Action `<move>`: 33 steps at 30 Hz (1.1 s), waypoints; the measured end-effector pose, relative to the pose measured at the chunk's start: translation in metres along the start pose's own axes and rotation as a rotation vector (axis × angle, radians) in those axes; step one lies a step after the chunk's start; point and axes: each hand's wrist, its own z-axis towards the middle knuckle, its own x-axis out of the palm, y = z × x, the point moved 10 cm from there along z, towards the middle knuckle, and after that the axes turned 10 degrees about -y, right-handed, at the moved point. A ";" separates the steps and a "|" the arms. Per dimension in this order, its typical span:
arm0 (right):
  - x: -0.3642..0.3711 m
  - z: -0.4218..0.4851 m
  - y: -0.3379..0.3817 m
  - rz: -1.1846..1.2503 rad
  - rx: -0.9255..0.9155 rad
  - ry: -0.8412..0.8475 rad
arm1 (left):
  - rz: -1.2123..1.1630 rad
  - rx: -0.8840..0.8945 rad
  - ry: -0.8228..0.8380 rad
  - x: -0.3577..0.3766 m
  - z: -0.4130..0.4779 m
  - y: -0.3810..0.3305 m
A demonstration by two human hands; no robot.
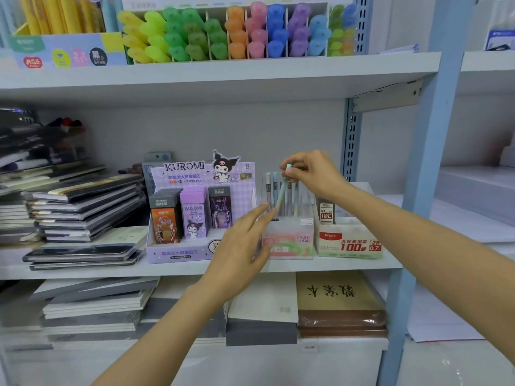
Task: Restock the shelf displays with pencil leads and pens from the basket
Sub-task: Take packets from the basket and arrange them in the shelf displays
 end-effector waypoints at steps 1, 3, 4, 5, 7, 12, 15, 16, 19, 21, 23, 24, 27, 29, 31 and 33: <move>0.000 0.001 -0.001 -0.008 0.008 0.027 | 0.004 0.001 0.007 0.001 -0.001 0.001; 0.001 0.003 -0.003 -0.022 0.020 0.071 | 0.011 0.003 0.008 0.003 -0.001 0.002; 0.002 0.003 -0.003 -0.015 0.022 0.080 | 0.013 0.004 0.004 0.004 -0.002 0.002; 0.004 0.003 -0.003 0.003 0.024 0.081 | 0.013 0.005 0.000 0.004 -0.002 0.002; 0.007 0.004 -0.001 0.054 0.028 0.057 | 0.010 0.007 -0.007 0.005 -0.002 0.002; 0.017 0.008 -0.004 0.014 0.013 -0.010 | 0.019 0.010 -0.009 0.006 -0.003 0.003; 0.023 0.007 -0.007 -0.191 -0.027 0.005 | 0.042 0.012 -0.003 0.007 -0.002 0.003; 0.025 0.006 -0.006 -0.254 -0.044 0.028 | 0.052 0.009 0.003 0.008 -0.002 0.003; 0.021 -0.005 0.009 -0.334 -0.108 0.014 | 0.052 0.009 -0.002 0.006 -0.002 -0.002; 0.006 -0.022 0.032 -0.230 -0.175 -0.091 | 0.031 0.012 -0.069 -0.001 -0.009 -0.005; -0.004 -0.054 0.060 -0.028 -0.264 -0.154 | 0.008 -0.008 -0.217 -0.012 -0.028 -0.004; -0.002 -0.075 0.072 0.060 -0.296 -0.137 | 0.008 -0.025 -0.307 -0.016 -0.044 -0.001; 0.039 -0.147 0.080 0.247 -0.290 0.084 | 0.028 -0.126 -0.386 0.004 -0.112 0.018; 0.085 -0.198 0.057 0.263 -0.203 0.273 | 0.031 -0.227 -0.257 0.043 -0.167 0.037; 0.138 -0.255 0.018 0.238 -0.055 0.484 | 0.000 -0.384 -0.069 0.087 -0.231 0.061; 0.188 -0.318 -0.030 0.181 0.096 0.694 | -0.032 -0.535 0.167 0.128 -0.299 0.080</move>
